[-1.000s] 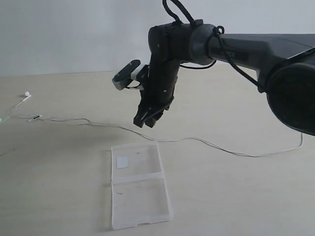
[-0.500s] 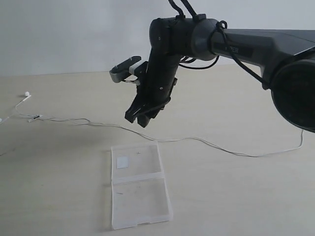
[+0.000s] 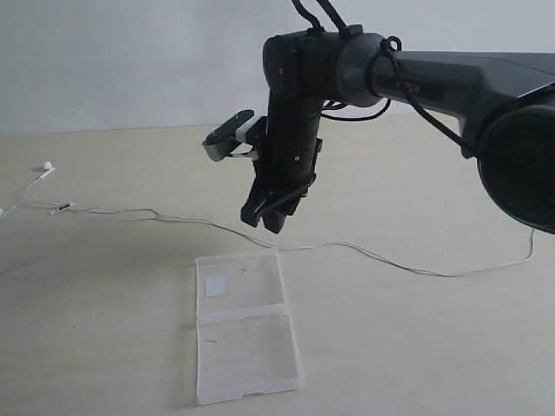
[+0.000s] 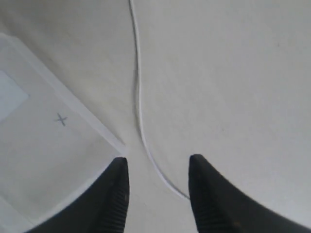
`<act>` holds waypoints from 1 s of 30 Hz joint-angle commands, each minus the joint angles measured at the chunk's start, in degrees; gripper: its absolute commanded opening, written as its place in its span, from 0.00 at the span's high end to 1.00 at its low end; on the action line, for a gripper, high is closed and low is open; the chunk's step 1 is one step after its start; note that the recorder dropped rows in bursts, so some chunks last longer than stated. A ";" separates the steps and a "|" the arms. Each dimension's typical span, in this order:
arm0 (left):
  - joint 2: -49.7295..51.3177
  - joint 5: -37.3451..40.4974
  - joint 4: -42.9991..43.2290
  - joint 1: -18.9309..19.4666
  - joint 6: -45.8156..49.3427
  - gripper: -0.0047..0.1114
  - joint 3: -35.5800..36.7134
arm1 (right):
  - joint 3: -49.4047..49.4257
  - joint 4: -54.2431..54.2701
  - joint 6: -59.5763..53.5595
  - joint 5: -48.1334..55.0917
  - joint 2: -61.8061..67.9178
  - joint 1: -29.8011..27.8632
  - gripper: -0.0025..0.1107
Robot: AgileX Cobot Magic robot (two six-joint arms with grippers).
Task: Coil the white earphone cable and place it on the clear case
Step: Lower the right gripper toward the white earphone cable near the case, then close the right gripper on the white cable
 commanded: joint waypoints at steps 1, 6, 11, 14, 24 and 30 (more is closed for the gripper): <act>-0.36 -0.32 -0.22 0.10 0.04 0.96 0.16 | -0.31 -11.66 2.38 2.06 -0.52 -0.55 0.62; -0.36 -0.32 -0.22 0.10 0.04 0.96 0.16 | -0.31 -9.56 -0.42 2.06 -0.73 -1.77 0.62; -0.36 -0.32 -0.22 0.10 0.04 0.96 0.16 | -0.07 -6.77 -12.93 2.06 -0.52 -1.77 0.62; -0.36 -0.32 -0.22 0.10 0.04 0.96 0.16 | 0.75 -4.00 -18.57 2.06 -0.25 -1.86 0.62; -0.36 -0.32 -0.22 0.10 0.04 0.96 0.16 | 5.42 2.22 -25.81 2.06 -0.25 -1.86 0.67; -0.36 -0.32 -0.22 0.10 0.04 0.96 0.16 | 5.42 3.34 -25.81 2.06 0.82 -1.86 0.67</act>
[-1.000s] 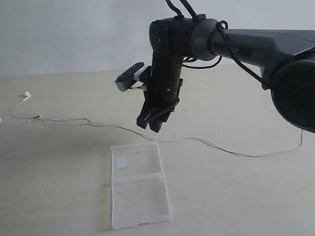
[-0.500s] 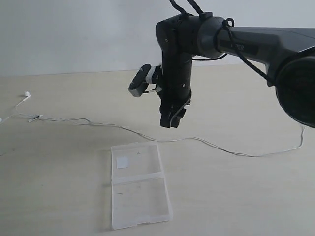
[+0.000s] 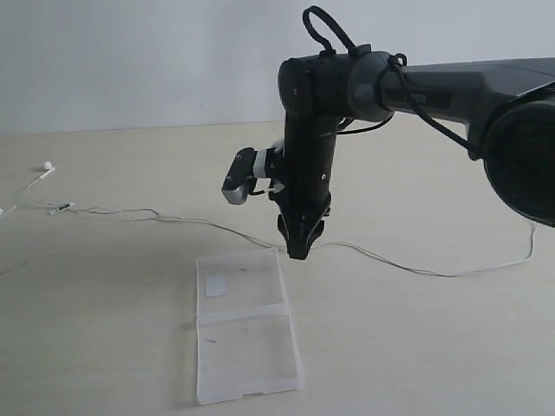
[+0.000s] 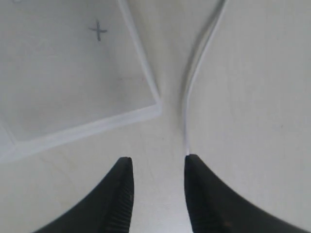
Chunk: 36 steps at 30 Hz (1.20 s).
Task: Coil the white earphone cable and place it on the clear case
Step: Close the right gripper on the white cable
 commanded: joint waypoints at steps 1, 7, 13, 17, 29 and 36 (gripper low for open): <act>-0.36 -0.32 -0.22 0.10 0.04 0.96 0.16 | 0.23 0.28 -0.62 -0.10 1.00 -0.15 0.67; -0.36 -0.32 -0.22 0.10 0.04 0.96 0.16 | 0.23 0.19 -0.62 -1.73 3.10 -0.15 0.67; -0.36 -0.32 -0.22 0.10 0.04 0.96 0.16 | 0.23 -1.39 -0.62 -3.96 3.66 -0.15 0.67; -0.36 -0.32 -0.22 0.10 0.04 0.96 0.16 | 0.23 -2.71 -0.31 -4.31 3.55 -0.15 0.67; -0.36 -0.32 -0.22 0.10 0.04 0.96 0.16 | 0.23 -3.91 -0.31 -7.06 3.55 -0.15 0.67; -0.36 -0.32 -0.22 0.10 0.04 0.96 0.16 | 0.23 -3.89 -0.31 -7.06 3.79 -0.15 0.68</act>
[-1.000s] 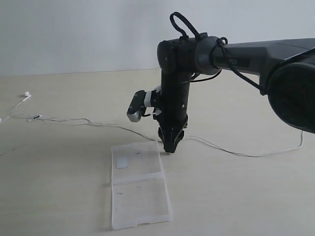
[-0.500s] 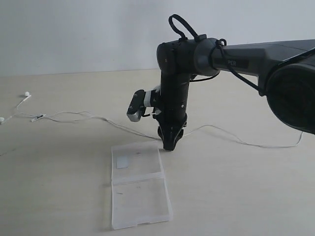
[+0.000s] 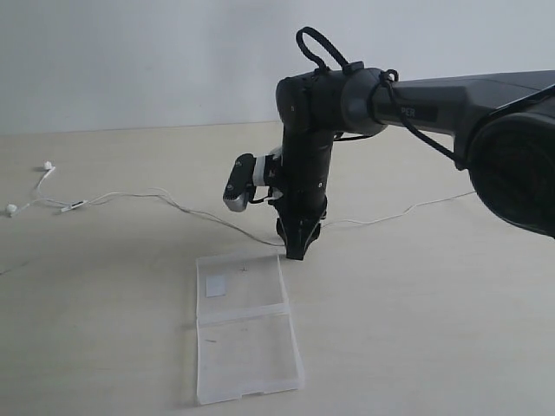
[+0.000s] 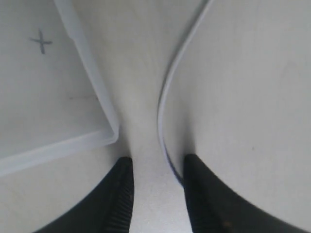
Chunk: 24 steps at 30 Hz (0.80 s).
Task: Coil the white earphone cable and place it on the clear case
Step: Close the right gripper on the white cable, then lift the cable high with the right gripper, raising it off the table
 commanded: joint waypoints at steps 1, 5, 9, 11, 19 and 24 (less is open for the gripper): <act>-0.36 -0.32 -0.22 0.10 0.04 0.96 0.16 | 0.23 -1.11 -0.67 -1.08 1.09 -0.15 0.70; -0.36 -0.32 -0.22 0.10 0.04 0.96 0.16 | 0.23 -2.07 -1.44 -0.86 1.78 -0.15 0.89; -0.36 -0.32 -0.22 0.10 0.04 0.96 0.16 | 0.23 -2.67 -1.81 -0.23 2.83 -0.15 0.98; -0.36 -0.32 -0.22 0.10 0.04 0.96 0.16 | 0.23 -2.57 -1.81 -0.23 2.83 -0.15 0.98; -0.36 -0.32 -0.22 0.10 0.04 0.96 0.16 | 0.11 -2.60 -1.68 0.68 -5.19 -0.15 0.98; -0.36 -0.32 -0.22 0.10 0.04 0.96 0.16 | 0.11 -2.60 -1.60 0.68 -11.29 -0.15 0.98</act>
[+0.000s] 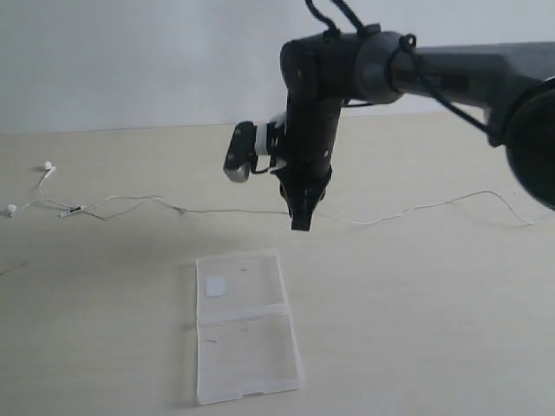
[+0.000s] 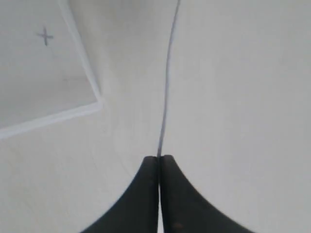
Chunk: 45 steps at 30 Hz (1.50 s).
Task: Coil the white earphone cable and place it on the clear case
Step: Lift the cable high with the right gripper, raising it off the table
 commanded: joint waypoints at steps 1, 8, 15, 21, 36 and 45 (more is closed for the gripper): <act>-0.36 -0.32 -0.22 0.10 0.04 0.96 0.16 | 0.05 -0.52 -0.02 0.01 -6.16 -0.15 0.98; -0.36 -0.32 -0.22 0.10 0.04 0.96 0.16 | 0.05 1.79 10.52 -3.78 -12.30 -0.15 0.98; -0.36 -0.32 -0.22 0.10 0.04 0.96 0.16 | 0.05 22.83 13.59 -7.05 -19.81 -0.15 0.98; -0.36 -0.32 -0.22 0.10 0.04 0.96 0.16 | 0.05 35.68 11.06 -14.10 -27.98 -0.15 0.98; -0.36 -0.13 3.51 0.10 3.25 0.96 0.16 | 0.05 32.45 4.65 -20.97 -38.80 -0.15 0.98; -0.36 -14.86 -2.75 0.10 2.59 0.96 0.16 | 0.05 30.94 4.65 -21.57 -39.77 -0.15 0.98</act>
